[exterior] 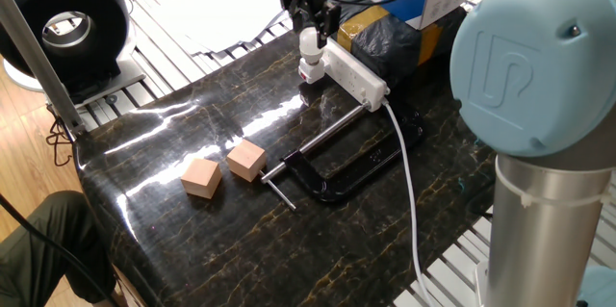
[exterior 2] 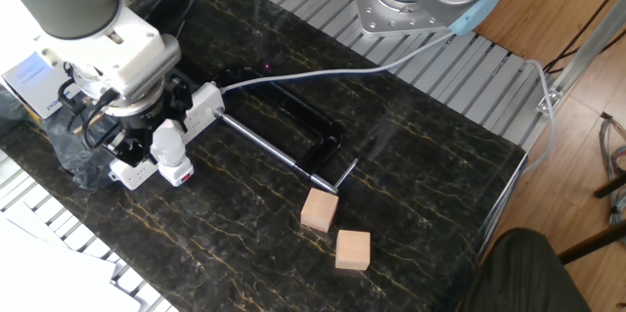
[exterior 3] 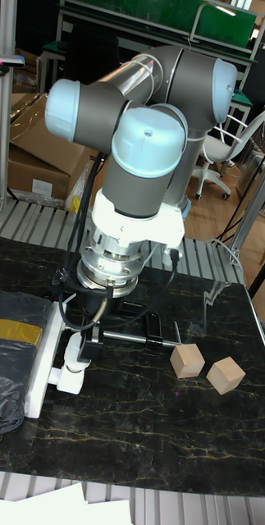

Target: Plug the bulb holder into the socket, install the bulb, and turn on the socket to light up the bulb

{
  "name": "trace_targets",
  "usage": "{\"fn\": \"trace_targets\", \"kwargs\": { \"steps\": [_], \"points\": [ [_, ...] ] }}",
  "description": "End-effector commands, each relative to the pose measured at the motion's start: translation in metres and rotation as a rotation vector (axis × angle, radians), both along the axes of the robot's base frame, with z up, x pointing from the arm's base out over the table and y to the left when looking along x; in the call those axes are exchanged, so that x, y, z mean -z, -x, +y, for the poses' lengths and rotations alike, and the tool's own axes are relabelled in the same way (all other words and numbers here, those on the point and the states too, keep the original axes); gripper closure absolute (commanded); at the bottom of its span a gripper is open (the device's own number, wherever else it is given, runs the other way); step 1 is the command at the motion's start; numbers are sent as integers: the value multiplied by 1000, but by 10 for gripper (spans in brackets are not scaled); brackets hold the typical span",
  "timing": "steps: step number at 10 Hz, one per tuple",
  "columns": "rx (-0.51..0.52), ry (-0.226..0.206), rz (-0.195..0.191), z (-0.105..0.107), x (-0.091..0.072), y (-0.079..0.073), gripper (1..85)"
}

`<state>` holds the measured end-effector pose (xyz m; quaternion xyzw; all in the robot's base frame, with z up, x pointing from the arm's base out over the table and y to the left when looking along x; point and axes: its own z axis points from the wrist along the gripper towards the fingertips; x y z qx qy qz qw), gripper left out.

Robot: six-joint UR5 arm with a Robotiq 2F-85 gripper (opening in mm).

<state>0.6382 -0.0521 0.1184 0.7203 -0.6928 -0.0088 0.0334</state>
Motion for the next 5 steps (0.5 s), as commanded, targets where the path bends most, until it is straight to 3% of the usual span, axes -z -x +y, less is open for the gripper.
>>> {"fn": "trace_targets", "kwargs": {
  "steps": [1,5],
  "points": [
    [36,-6,-2,2,0,0,357],
    [105,33,-25,-7,0,-5,577]
  ]
}}
